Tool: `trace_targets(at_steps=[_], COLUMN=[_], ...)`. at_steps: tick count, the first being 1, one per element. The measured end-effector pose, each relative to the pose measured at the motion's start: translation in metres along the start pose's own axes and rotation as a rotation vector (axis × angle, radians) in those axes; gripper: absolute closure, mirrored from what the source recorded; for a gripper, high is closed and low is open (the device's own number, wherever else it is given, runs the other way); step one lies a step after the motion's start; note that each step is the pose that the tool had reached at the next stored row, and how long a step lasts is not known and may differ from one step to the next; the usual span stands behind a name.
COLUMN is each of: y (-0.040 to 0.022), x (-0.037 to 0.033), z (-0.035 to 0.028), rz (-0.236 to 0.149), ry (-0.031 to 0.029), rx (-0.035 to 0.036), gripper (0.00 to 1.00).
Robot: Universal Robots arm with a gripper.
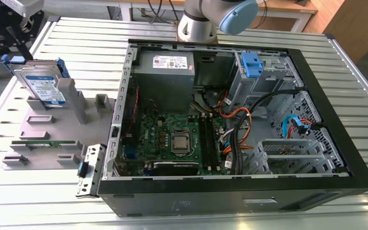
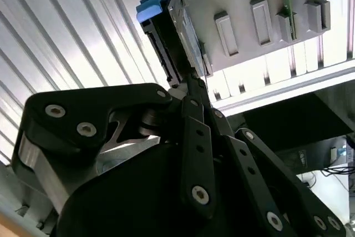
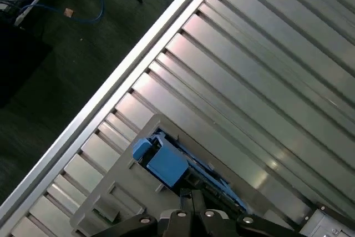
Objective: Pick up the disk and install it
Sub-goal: 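Pick up the disk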
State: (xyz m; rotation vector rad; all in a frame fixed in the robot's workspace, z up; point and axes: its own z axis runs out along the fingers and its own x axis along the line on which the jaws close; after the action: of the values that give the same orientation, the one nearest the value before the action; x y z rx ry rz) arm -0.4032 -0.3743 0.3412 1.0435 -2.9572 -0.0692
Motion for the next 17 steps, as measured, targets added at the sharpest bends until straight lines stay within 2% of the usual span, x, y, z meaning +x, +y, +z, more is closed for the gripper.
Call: trace_targets(at_steps=[17], y=[-0.0001], x=[0.0000], z=[0.0008], rz=[-0.310], ry=[0.0133], rx=[-0.0031], gripper=[0.89])
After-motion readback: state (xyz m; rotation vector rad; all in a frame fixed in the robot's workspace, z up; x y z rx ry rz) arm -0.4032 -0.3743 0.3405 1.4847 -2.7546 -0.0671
